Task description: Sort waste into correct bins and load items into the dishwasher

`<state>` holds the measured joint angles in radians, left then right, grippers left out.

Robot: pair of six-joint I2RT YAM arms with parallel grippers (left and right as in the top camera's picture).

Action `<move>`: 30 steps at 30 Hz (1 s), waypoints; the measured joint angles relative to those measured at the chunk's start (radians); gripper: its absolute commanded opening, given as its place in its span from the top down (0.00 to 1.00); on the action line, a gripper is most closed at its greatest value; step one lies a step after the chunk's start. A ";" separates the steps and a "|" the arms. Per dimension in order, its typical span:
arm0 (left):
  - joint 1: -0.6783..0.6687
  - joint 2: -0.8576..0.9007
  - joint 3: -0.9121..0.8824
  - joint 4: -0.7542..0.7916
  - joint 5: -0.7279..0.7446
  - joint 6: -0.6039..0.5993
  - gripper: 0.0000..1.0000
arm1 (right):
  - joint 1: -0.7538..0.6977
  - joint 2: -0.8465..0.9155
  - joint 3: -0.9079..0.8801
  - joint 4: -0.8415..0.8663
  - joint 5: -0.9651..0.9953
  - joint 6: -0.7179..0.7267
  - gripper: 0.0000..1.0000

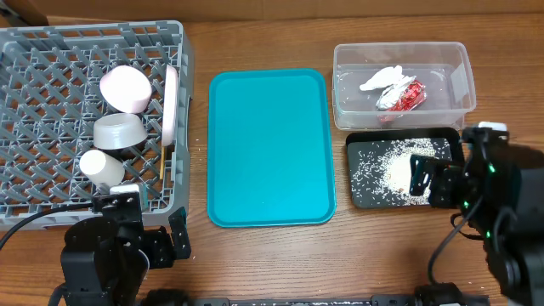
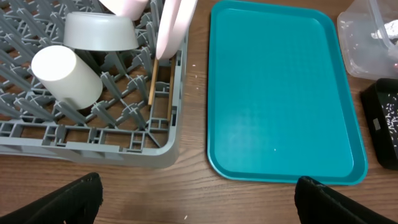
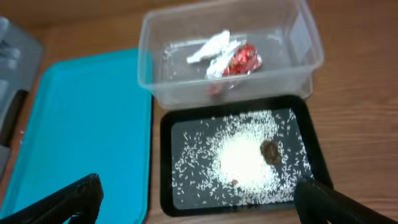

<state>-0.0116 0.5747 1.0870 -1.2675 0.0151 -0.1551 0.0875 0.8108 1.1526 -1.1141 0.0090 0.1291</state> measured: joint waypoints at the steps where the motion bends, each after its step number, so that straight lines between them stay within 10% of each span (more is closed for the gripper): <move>1: 0.000 0.000 0.000 -0.001 0.000 0.000 0.00 | 0.000 -0.032 -0.020 0.054 0.000 -0.003 0.00; 17: 0.000 0.000 -0.003 -0.001 0.003 0.000 0.00 | 0.052 -0.695 -0.922 1.046 -0.021 -0.026 0.00; 30: 0.000 0.000 -0.003 -0.001 0.003 0.000 0.00 | 0.052 -0.799 -1.079 0.982 -0.088 -0.137 0.00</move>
<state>-0.0116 0.5747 1.0836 -1.2682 0.0181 -0.1551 0.1394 0.0120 0.0738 -0.1322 -0.0788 -0.0078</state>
